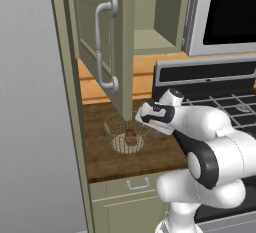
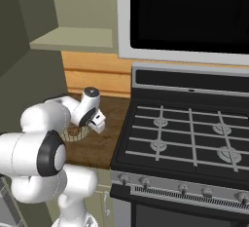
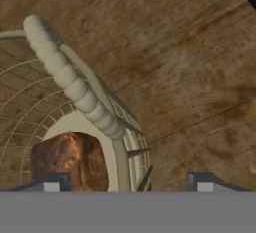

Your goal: Open the cabinet, pick up the bread from the cabinet and place it in the basket. Then move the basket to the dining counter.

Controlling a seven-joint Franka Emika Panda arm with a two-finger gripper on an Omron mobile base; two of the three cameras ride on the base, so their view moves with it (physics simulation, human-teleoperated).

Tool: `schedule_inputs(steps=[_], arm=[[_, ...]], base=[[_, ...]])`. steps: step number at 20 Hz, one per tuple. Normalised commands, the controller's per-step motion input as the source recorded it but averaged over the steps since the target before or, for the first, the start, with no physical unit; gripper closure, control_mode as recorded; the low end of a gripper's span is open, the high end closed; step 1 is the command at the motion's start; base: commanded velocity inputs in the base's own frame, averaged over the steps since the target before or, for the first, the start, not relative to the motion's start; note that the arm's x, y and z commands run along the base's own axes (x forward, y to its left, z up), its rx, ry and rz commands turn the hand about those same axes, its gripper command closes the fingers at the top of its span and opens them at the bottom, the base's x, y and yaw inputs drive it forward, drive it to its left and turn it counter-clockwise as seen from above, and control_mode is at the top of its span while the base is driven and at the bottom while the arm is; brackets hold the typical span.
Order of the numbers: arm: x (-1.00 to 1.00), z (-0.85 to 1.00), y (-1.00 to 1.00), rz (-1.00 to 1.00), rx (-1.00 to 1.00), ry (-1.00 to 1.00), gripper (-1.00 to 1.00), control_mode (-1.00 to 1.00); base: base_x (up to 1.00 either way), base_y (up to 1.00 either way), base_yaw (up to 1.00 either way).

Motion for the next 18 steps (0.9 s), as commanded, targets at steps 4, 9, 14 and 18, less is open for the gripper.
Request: schedule_inputs(steps=[4,9,14,18], arm=[[0.00,-0.42,0.05,-0.01,0.08,0.10,1.00,-1.00],[-0.11,-0.34,0.01,0.00,0.08,0.07,1.00,-1.00],[-0.66,0.46,-0.14,-0.06,0.13,-0.09,1.00,-1.00],[-0.58,0.98,-0.20,-0.06,0.06,-0.11,1.00,-1.00]], base=[[0.00,0.00,0.00],[0.00,0.00,0.00],[0.00,0.00,0.00],[0.00,0.00,0.00]])
